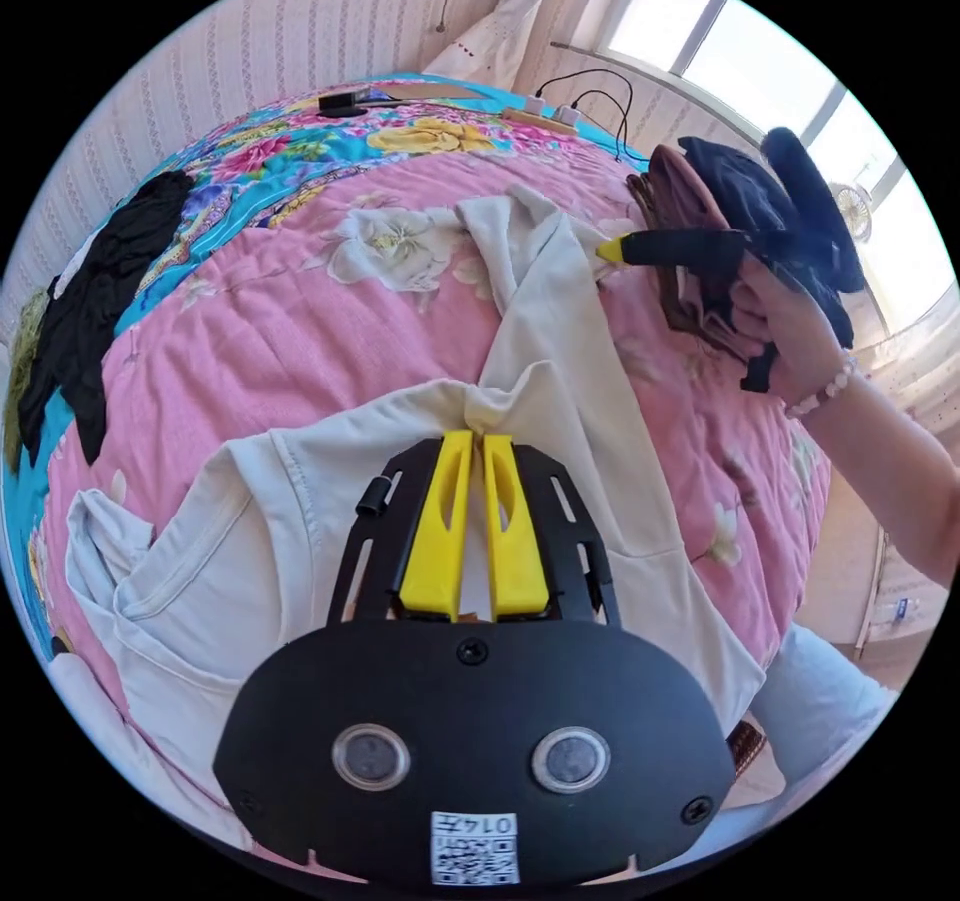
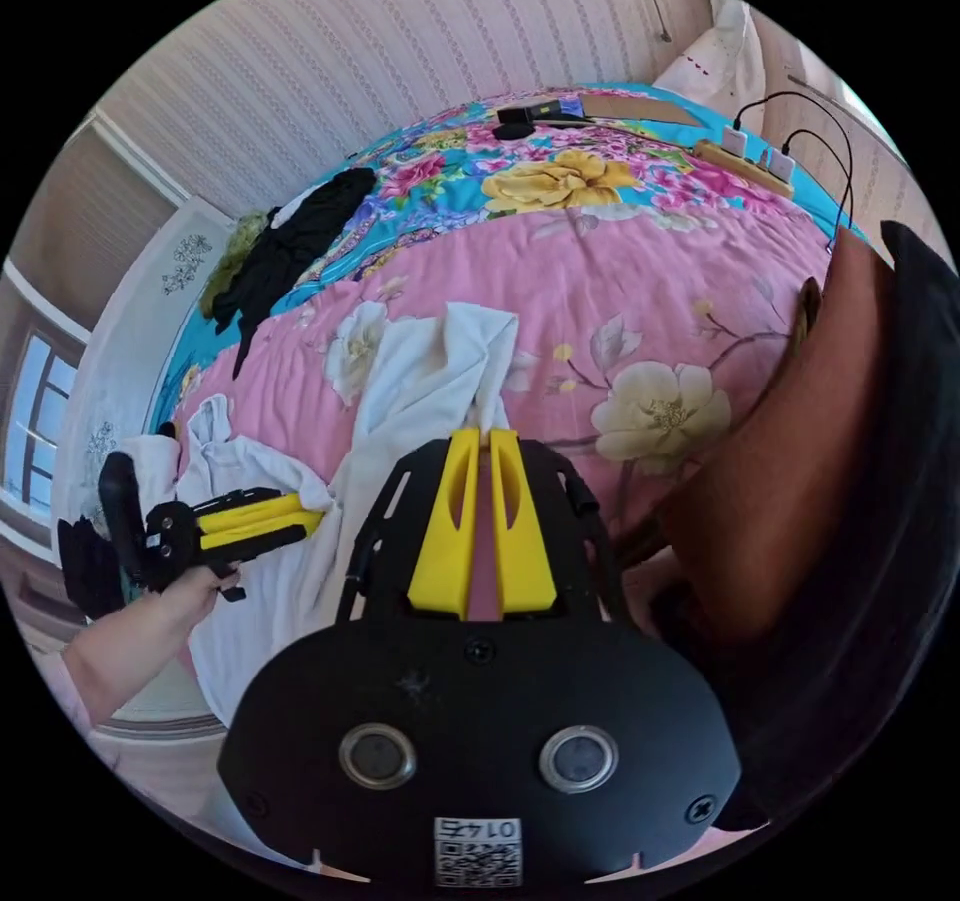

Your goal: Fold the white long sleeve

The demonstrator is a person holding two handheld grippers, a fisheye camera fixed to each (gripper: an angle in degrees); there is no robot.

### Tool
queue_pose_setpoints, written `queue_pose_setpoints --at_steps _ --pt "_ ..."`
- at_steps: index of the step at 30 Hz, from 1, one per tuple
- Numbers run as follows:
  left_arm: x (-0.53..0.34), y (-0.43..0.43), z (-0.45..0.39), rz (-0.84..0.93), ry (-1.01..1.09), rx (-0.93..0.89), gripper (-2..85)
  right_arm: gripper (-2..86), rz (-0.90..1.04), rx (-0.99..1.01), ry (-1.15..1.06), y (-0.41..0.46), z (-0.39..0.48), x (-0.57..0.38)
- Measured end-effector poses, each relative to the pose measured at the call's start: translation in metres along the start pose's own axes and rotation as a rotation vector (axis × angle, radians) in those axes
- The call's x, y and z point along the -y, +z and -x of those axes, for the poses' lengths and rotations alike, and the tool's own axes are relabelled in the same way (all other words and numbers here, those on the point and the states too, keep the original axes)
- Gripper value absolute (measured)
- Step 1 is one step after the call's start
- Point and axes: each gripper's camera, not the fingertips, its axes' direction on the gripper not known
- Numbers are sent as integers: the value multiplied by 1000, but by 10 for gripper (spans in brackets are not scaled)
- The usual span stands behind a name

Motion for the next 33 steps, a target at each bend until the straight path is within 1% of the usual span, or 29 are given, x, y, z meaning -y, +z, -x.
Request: queue_pose_setpoints --at_steps 2,4,7,11,13,17,20,22,25,26,28,30,31,32,33 --pt "-3 -8 -6 -42 34 18 -5 13 -58 28 -53 -52 -1 -45" --pt "-3 -17 -13 -60 82 -10 -8 11 -79 40 -39 -96 -13 -88" --pt "8 -22 -22 -69 152 2 -10 9 -62 86 76 -166 -45 -157" --pt "34 -3 -27 -31 186 10 -10 9 65 63 254 -229 -89 -223" --pt "51 18 -29 -6 196 14 -10 9 103 74 288 -238 -108 -238" --pt "72 50 -28 36 182 7 -10 9 188 -30 343 -234 -154 -259" --pt "83 83 -26 82 144 20 -9 9 182 -71 431 -229 -195 -275" --pt "90 103 -26 116 88 -3 -9 10 163 -77 482 -227 -217 -287" --pt "95 102 -35 72 96 65 -8 10 121 -30 555 -229 -242 -307" --pt "96 96 -42 41 116 103 -8 10 75 -2 554 -236 -244 -314" --pt "98 82 -64 -22 191 135 -8 10 27 -15 527 -248 -243 -323" --pt "98 79 -86 -40 251 85 -6 10 34 -71 526 -254 -245 -334" --pt "97 80 -94 -40 264 51 -6 11 47 -138 567 -256 -251 -345" --pt "96 86 -113 -33 299 -33 -3 12 39 -180 626 -259 -258 -357" --pt "94 97 -136 -10 337 -113 1 15 29 -176 648 -261 -261 -364"
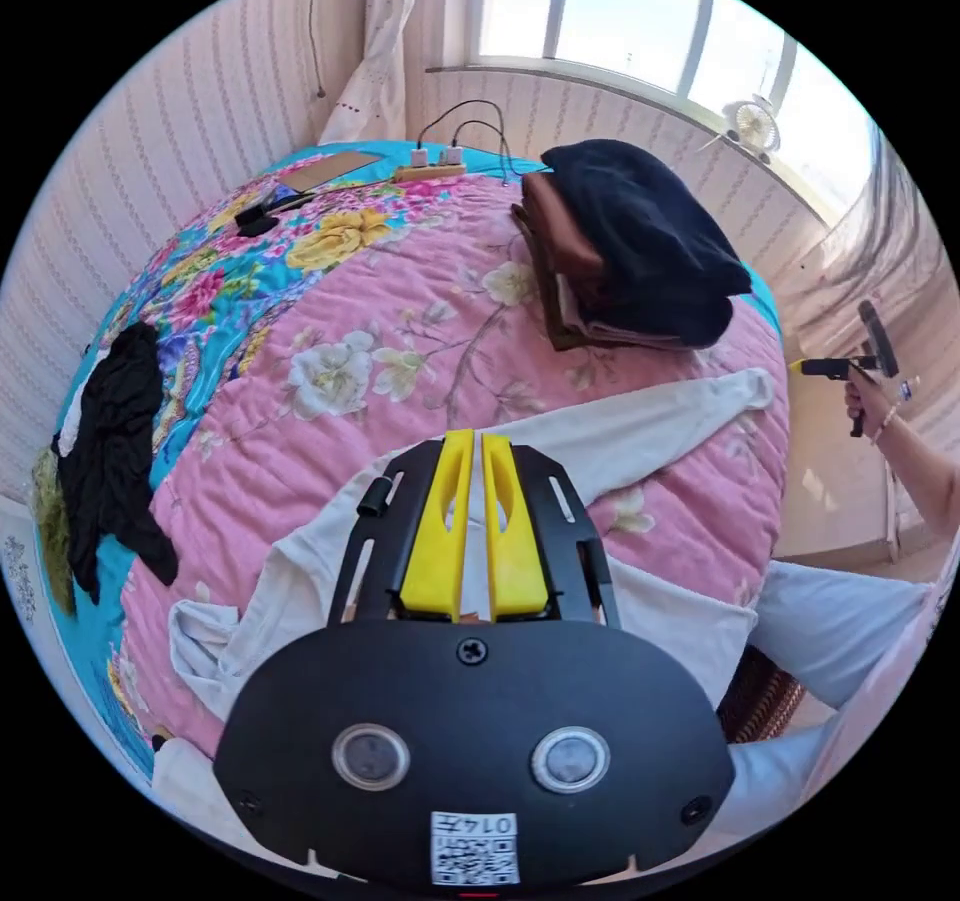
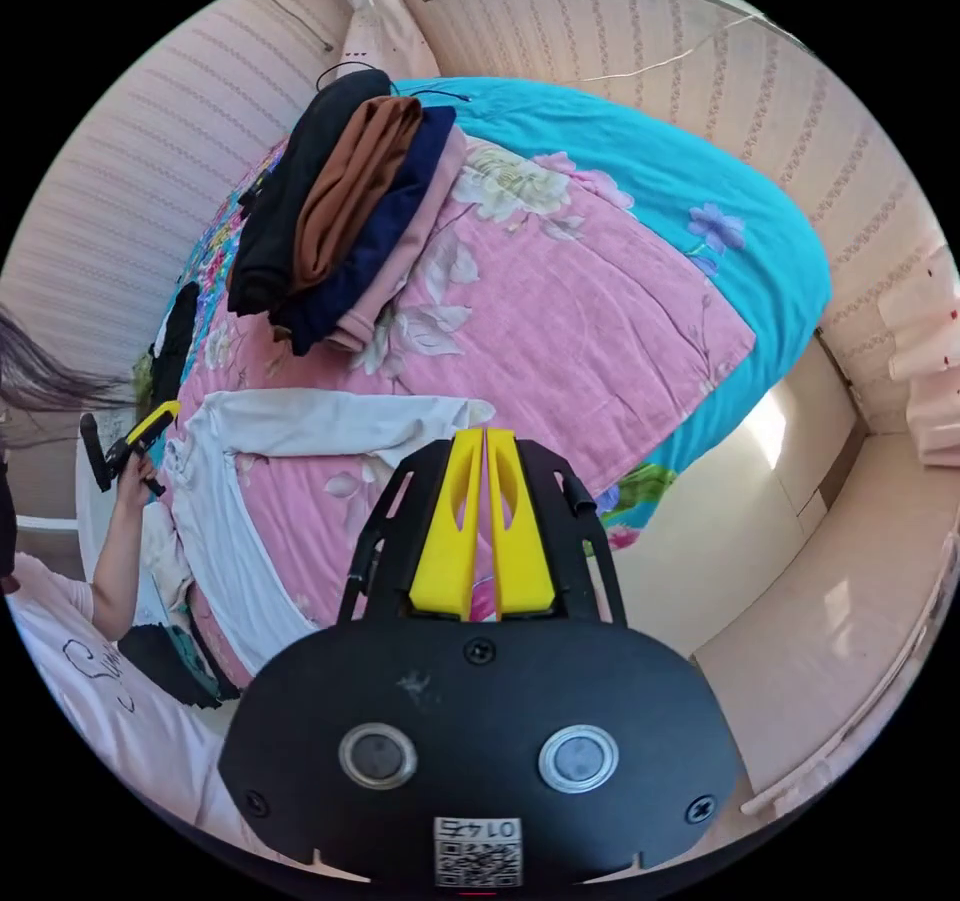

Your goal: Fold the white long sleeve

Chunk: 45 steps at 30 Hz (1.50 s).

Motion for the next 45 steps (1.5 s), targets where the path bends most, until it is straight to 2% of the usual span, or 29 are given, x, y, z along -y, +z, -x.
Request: queue_pose_setpoints --at_steps 2,6,10,14,21,24,26,28,31,34,37,40,45 --pt "7 23 -36 18 55 -90 12 31 -39 121 56 1 -22 -16" --pt "28 82 -115 38 134 -249 40 74 -25 202 80 19 -38 -38" --pt "54 134 -165 76 203 -198 50 85 -46 284 103 44 -50 -44" --pt "64 166 -177 165 244 -231 3 30 -11 354 85 52 -63 -40" --pt "57 164 -200 246 364 -322 -9 13 179 533 7 33 -97 -85" --pt "58 162 -210 278 387 -361 -10 14 250 458 38 46 -110 -104" --pt "62 157 -215 269 407 -327 -9 20 278 398 71 52 -117 -110" --pt "68 153 -216 254 450 -222 -9 31 215 373 77 46 -119 -109" --pt "77 147 -187 250 416 57 -3 62 65 321 52 34 -113 -93" --pt "78 141 -128 268 206 25 18 83 -1 318 37 38 -106 -72" --pt "69 136 -78 238 66 44 54 41 60 275 10 52 -101 -61" --pt "65 151 -50 276 36 147 65 16 27 284 -25 42 -99 -56" --pt "64 176 -31 301 8 125 65 7 -50 272 -57 22 -99 -28"
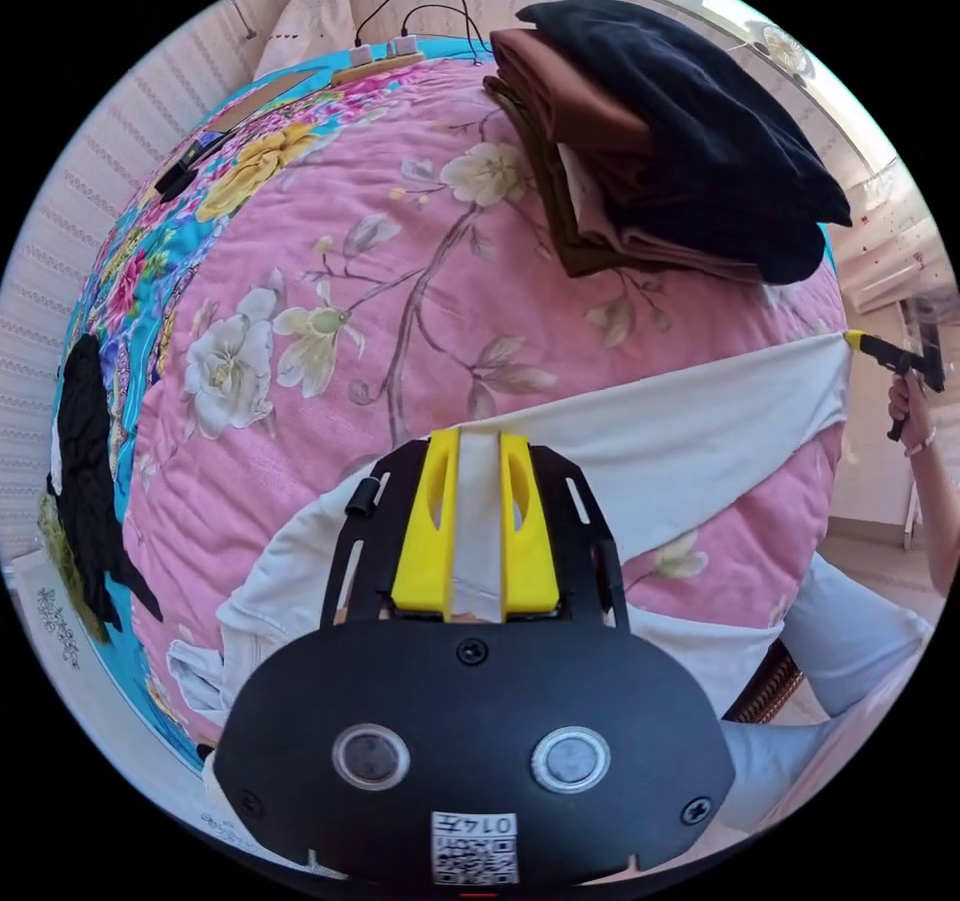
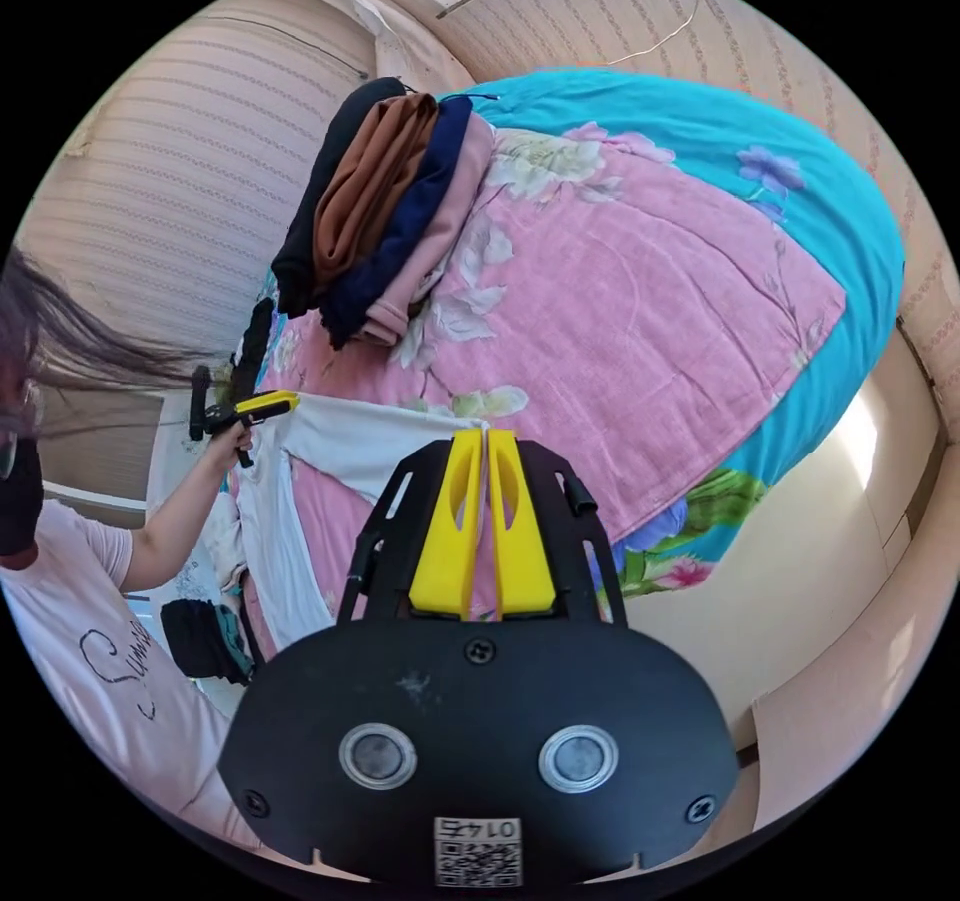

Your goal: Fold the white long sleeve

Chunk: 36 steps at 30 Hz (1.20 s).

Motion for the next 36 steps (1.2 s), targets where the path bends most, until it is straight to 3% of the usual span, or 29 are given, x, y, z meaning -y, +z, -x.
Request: queue_pose_setpoints --at_steps 9,17,24,30,36 --pt "-7 -30 -6 -67 79 63 -8 4 75 -21 4 31 3 51" --pt "-20 -25 18 -80 -43 24 -9 10 56 -12 51 55 12 53" --pt "-67 -107 13 -239 -44 79 -4 34 -61 -106 66 36 49 25" --pt "-99 -123 -72 -216 198 -225 9 62 38 -167 -78 71 113 -17" --pt "-108 -96 -100 -130 161 -196 19 35 99 -135 -58 114 129 -6"
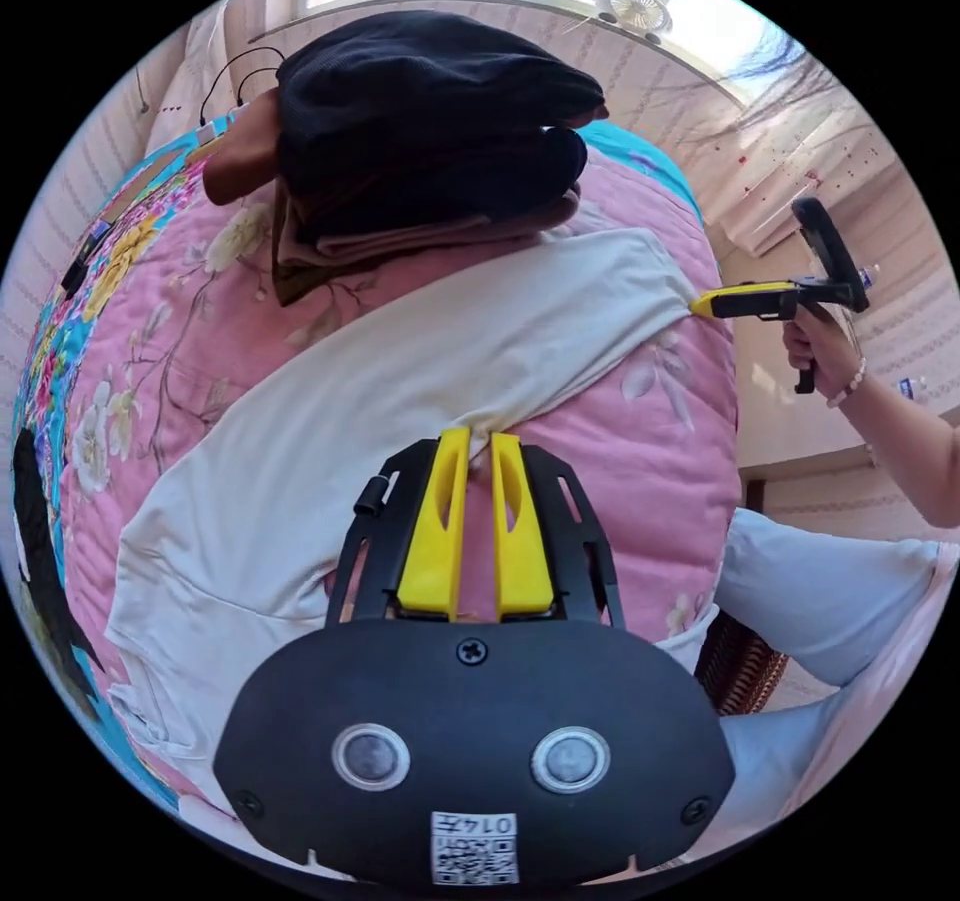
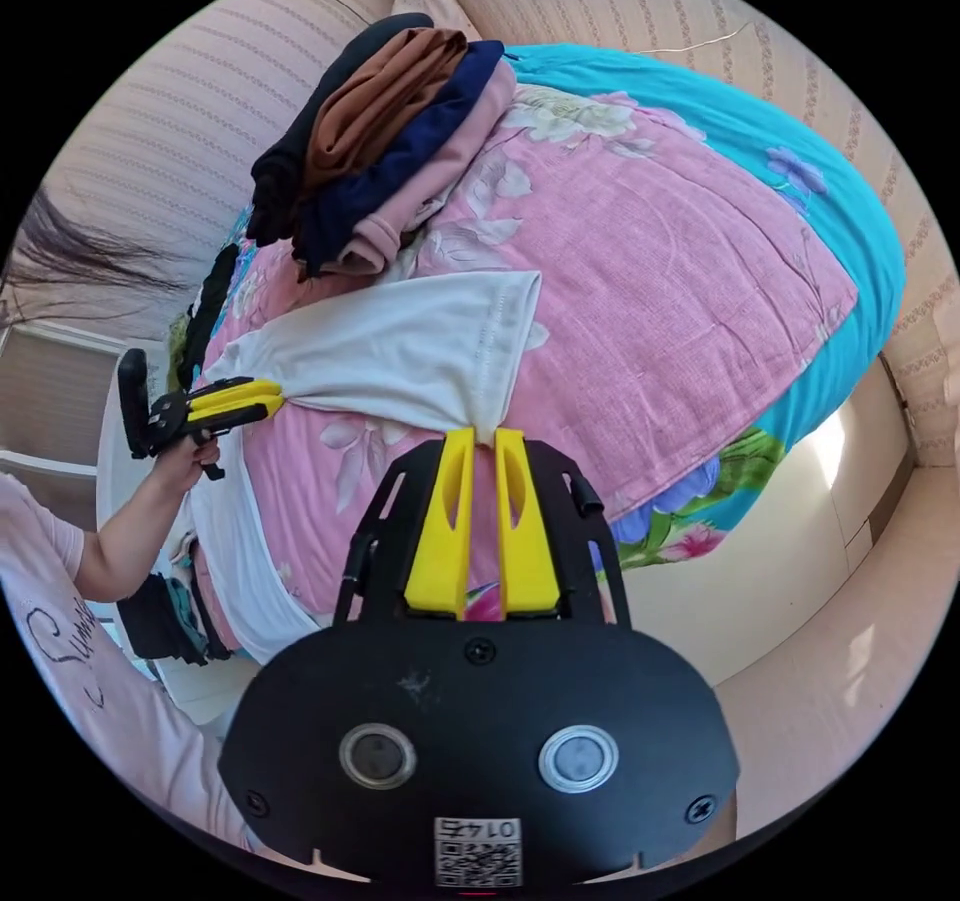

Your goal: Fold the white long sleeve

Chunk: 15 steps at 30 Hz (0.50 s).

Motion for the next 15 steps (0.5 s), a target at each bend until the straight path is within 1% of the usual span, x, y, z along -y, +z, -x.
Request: queue_pose_setpoints --at_steps 3,7,9,11,13,15 --pt "-15 -23 5 -15 -28 -55 -5 20 27 22 -17 -2 11 0" --pt "-36 -35 10 1 -42 -102 -8 19 82 -7 -51 17 31 9" --pt "-51 -54 16 -43 -87 -125 -5 23 97 -14 -59 32 40 15" --pt "-69 -77 18 -92 -124 -108 -1 38 94 -4 -42 39 52 21" --pt "-106 -115 18 -165 -184 -86 4 48 88 -14 -23 41 63 21" --pt "-143 -145 20 -212 -259 -83 5 52 103 -65 -3 43 76 20"
